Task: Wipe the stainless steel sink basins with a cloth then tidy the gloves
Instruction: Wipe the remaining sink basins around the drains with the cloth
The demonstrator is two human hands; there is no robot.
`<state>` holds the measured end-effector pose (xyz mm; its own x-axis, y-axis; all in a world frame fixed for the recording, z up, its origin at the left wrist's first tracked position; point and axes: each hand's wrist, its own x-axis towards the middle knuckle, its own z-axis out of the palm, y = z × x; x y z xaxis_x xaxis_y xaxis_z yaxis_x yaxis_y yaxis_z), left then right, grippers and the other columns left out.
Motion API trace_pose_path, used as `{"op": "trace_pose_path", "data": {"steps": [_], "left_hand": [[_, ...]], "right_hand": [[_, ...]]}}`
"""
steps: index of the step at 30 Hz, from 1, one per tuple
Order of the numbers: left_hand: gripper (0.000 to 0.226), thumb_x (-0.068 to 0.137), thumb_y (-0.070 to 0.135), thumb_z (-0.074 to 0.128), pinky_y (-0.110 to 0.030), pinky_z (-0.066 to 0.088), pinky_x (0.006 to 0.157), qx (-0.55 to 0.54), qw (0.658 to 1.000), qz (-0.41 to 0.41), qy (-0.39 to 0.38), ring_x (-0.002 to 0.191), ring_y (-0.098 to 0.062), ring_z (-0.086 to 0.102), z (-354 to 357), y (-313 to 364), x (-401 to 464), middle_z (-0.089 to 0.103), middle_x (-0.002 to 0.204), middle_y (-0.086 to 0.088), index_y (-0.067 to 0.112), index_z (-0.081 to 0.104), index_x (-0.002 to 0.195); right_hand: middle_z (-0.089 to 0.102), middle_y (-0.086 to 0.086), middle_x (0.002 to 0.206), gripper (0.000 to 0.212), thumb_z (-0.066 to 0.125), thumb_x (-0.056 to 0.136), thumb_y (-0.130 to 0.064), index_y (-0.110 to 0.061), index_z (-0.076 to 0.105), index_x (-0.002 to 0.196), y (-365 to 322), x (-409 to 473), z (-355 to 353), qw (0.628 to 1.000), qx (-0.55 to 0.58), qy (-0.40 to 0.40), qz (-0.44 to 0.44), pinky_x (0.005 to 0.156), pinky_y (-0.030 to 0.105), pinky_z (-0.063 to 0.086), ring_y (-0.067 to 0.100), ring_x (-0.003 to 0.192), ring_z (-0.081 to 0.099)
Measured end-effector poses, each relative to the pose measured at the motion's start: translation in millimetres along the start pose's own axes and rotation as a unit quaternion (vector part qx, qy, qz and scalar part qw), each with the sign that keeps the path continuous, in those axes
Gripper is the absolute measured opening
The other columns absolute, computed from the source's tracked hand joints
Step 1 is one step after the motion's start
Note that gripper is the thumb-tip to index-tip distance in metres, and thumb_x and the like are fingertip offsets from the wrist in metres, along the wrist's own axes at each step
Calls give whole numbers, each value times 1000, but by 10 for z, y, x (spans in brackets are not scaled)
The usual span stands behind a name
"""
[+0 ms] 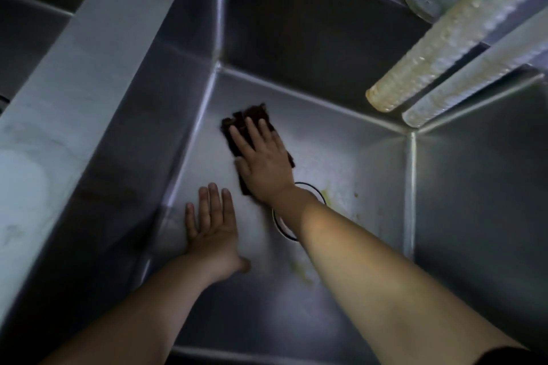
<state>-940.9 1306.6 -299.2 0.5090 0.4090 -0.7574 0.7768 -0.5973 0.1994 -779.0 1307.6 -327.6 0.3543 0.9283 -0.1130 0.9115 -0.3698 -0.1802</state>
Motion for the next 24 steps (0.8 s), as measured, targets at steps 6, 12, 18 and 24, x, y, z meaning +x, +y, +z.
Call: {"op": "trace_pose_path", "data": {"steps": [6,12,18,24], "left_hand": [[149,55,59,73,-46,-36,92,-2,1000,5,-9,102,-26,-64,-13,2,-23,-70,108,-11,14,-61,103],[152,55,60,73,-43,-45,82,-2,1000,6,-18,101,-27,-66,-41,3,-43,-70,110,-12,13,-62,103],[152,57,61,73,-47,-43,81,2,999,10,-32,99,-29,-66,-55,6,-51,-70,108,-15,10,-63,102],[149,61,59,70,-49,-42,82,3,1000,-1,-25,99,-32,-65,-27,26,-21,-69,109,-17,8,-64,101]], "right_hand": [[17,18,156,60,40,95,-34,-20,21,150,1142,-815,-195,981,-50,13,187,119,43,10,36,145,10],[5,12,159,60,34,98,-35,-23,9,151,1444,-1260,-207,897,-21,37,441,117,45,4,31,146,0],[9,17,158,63,34,95,-39,-21,11,151,589,-449,-41,894,-19,81,440,115,47,4,38,144,5],[13,13,158,61,37,94,-42,-28,16,150,-75,468,-11,990,-15,39,132,116,47,4,36,145,6]]}}
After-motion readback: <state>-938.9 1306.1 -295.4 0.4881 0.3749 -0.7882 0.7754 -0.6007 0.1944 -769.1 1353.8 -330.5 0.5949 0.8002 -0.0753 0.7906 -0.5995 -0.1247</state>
